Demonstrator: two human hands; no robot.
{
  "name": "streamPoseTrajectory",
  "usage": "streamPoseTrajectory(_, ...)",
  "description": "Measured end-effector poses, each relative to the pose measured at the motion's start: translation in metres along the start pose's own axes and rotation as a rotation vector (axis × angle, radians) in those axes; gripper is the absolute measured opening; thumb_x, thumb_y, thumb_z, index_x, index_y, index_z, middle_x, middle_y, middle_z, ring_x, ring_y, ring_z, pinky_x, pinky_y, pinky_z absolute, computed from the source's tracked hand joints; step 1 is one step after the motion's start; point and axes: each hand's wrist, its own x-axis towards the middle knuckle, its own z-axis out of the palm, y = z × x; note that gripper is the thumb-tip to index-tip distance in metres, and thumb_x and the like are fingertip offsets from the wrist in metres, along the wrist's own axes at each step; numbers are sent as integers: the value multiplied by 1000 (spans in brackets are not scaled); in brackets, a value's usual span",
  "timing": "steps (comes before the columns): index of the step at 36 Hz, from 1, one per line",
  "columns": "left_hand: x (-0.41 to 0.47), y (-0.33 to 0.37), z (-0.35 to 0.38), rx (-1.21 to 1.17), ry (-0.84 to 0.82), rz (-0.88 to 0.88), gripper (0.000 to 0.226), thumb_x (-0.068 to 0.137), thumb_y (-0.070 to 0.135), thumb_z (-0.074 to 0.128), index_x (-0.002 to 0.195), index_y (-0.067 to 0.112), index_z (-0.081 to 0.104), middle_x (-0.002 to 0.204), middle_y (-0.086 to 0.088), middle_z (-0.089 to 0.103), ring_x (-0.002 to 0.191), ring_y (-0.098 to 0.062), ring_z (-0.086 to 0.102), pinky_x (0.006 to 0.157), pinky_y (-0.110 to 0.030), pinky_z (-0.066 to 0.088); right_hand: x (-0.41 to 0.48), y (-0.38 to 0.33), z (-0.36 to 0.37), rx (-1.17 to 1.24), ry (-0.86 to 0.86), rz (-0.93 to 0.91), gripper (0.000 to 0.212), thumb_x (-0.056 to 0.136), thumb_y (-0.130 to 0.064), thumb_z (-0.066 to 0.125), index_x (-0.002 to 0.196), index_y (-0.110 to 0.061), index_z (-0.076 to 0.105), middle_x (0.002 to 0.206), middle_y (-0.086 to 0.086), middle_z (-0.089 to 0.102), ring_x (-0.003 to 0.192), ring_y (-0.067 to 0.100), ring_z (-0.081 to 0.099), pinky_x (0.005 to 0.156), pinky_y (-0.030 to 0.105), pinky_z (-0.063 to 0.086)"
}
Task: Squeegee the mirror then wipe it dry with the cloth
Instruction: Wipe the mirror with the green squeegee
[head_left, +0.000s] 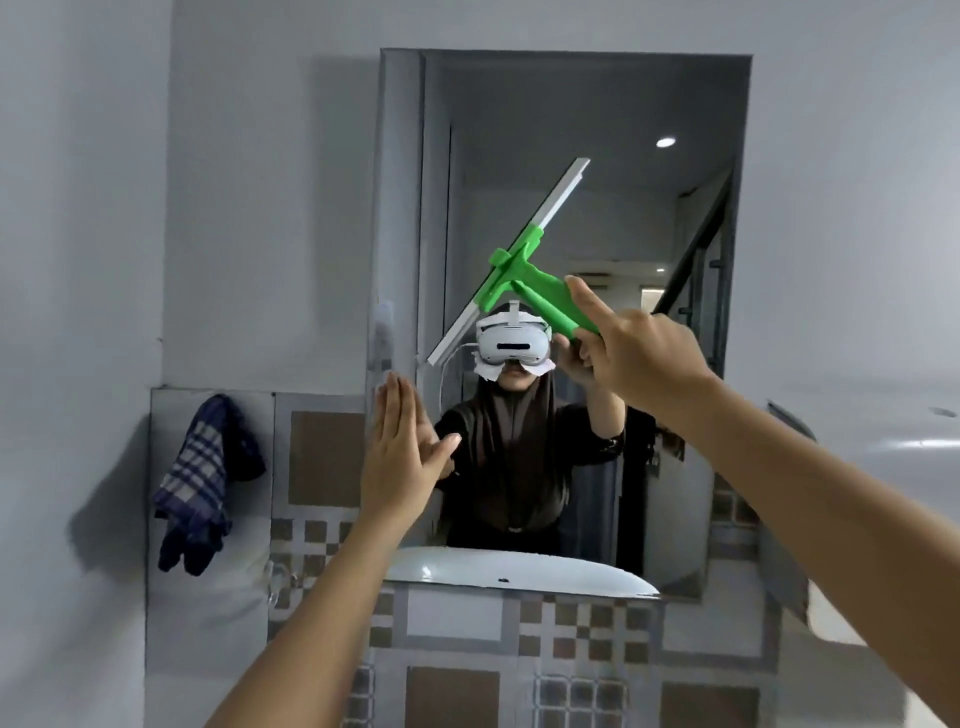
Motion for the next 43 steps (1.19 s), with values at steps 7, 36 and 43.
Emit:
streamPoseTrajectory(7,2,4,2,52,-8,-20,97,83,51,56,147,12,-6,155,0,-15,142,-13,-15,115,-25,-8,-23,53,-9,7,33,-17,56,92,-41,35,145,-30,21,87,18,65,74,38,61,58,34,37)
streamPoseTrajectory(36,-8,-17,-10,-25,-98,170,96,86,47,57,146,11,-8,156,-7,-14,138,-8,-26,115,-45,23,-80,-123,57,885,294,903,44,95,-19,41,137,-17,29,64,-6,51,56,11,53,53,27,39)
streamPoseTrajectory(43,-12,-41,-9,25,-145,289,110,74,39,74,145,7,-3,155,-11,-5,144,-26,-3,116,-38,16,-59,-175,55,1006,231,974,56,96,-24,39,146,-25,13,69,-8,50,77,26,64,72,39,54)
